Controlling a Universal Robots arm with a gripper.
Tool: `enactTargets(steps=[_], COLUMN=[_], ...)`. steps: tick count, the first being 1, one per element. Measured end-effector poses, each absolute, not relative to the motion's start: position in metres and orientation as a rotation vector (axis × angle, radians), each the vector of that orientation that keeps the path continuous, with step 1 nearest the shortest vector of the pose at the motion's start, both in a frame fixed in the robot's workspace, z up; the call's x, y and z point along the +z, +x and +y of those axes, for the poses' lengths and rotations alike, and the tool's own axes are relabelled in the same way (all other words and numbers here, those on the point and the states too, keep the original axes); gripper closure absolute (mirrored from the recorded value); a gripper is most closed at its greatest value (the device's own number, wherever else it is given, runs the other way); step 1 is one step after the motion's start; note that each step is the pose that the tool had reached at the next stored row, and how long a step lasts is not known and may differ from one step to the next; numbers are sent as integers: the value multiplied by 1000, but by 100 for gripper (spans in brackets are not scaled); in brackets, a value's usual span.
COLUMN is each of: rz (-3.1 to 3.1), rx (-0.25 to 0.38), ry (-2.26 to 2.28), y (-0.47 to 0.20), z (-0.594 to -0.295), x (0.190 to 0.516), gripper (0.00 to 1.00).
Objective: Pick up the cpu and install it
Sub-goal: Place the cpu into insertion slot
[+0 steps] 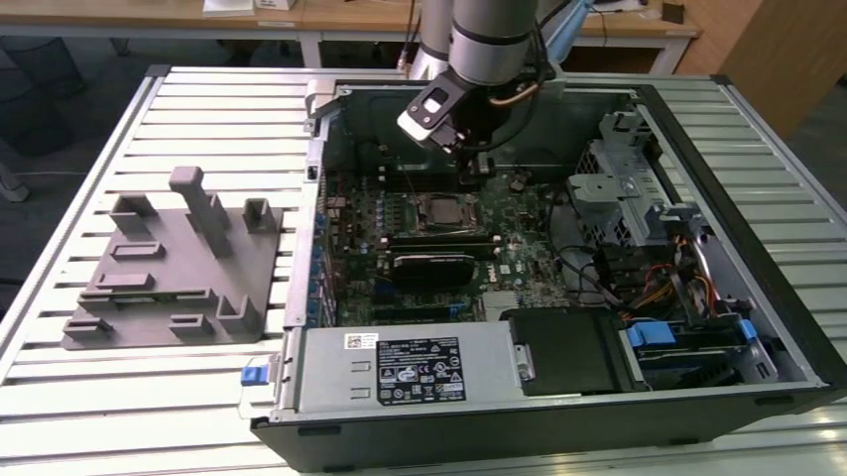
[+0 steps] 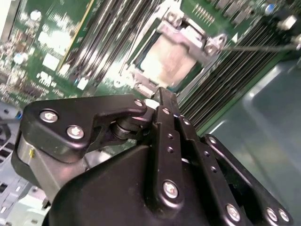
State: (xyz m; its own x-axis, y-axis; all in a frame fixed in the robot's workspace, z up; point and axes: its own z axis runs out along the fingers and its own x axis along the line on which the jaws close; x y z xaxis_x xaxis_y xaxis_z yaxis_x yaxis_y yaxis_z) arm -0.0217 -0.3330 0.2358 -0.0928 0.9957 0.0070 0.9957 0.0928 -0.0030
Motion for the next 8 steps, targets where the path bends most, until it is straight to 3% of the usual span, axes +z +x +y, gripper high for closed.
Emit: enactTargets(steps=[8], rz=[-2317], rx=[-3], ry=[-2111], y=[-31], z=[-333], x=[232], gripper=[89])
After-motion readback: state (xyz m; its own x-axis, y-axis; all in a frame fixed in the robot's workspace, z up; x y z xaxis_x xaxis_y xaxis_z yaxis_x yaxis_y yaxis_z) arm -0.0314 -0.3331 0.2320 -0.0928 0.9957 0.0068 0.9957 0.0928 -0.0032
